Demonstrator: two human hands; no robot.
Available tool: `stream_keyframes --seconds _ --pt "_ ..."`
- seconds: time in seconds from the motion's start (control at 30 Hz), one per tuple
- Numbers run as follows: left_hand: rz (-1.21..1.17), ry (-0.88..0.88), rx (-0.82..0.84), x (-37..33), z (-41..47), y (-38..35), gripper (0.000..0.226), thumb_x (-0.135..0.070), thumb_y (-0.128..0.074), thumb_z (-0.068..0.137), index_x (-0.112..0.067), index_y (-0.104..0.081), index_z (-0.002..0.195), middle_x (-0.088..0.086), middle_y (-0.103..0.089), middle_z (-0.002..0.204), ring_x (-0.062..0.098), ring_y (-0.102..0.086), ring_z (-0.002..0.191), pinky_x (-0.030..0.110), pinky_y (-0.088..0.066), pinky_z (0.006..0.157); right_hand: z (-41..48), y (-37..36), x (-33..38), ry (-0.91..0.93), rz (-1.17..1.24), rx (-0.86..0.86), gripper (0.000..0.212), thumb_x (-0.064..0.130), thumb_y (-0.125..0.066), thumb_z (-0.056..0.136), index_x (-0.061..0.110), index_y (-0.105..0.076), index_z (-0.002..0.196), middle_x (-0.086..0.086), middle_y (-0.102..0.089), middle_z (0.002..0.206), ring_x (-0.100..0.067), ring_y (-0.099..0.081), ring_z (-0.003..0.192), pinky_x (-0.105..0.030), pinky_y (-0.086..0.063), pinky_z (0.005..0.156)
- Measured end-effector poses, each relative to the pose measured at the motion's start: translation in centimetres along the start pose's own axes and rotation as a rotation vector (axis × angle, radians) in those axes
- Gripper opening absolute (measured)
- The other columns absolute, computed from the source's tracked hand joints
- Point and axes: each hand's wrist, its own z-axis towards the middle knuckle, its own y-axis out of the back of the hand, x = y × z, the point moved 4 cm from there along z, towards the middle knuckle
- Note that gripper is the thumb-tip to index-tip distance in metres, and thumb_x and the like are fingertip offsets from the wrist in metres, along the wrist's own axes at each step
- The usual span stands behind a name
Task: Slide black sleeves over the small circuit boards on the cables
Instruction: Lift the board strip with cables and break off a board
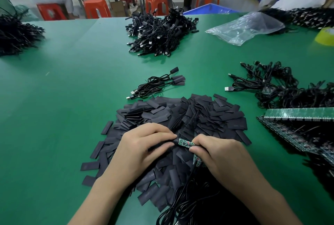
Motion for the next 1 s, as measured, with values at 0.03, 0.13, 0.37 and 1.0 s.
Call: stream_keyframes --seconds 0.03,0.13,0.37,1.0 --pt "0.012 -0.013 0.007 -0.09 0.02 0.00 0.017 -0.027 -0.072 0.098 -0.020 -0.078 0.112 -0.014 -0.068 0.113 0.006 -0.067 0.104 0.029 -0.054 0.089 0.02 0.00 -0.01 -0.001 0.003 0.003 0.015 0.029 -0.079 0.088 0.022 -0.068 0.082 0.011 -0.062 0.063 -0.018 -0.057 0.050 -0.026 -0.040 0.046" --pt "0.028 -0.031 0.020 -0.29 0.08 -0.06 0.017 -0.028 -0.070 0.099 -0.019 -0.078 0.112 -0.013 -0.069 0.113 0.006 -0.066 0.104 0.029 -0.054 0.089 -0.06 0.09 -0.16 -0.009 0.025 0.011 0.014 0.030 -0.076 0.091 0.023 -0.067 0.082 0.011 -0.061 0.063 -0.016 -0.055 0.051 -0.027 -0.041 0.046" --pt "0.005 0.046 -0.032 -0.02 -0.15 0.11 0.019 -0.029 -0.074 0.096 -0.023 -0.078 0.114 -0.017 -0.069 0.111 0.005 -0.069 0.098 0.026 -0.056 0.081 0.07 0.38 0.17 -0.031 0.074 0.030 0.016 0.035 -0.066 0.095 0.023 -0.068 0.084 0.012 -0.061 0.065 -0.013 -0.054 0.053 -0.027 -0.038 0.048" --pt "-0.034 0.131 -0.013 0.23 0.06 -0.12 0.023 -0.032 -0.074 0.093 -0.023 -0.078 0.114 -0.019 -0.068 0.112 0.001 -0.067 0.102 0.015 -0.049 0.089 0.02 0.38 -0.08 -0.097 0.111 0.037 0.018 0.036 -0.067 0.096 0.024 -0.066 0.083 0.017 -0.043 0.061 -0.010 -0.044 0.051 -0.027 -0.033 0.049"
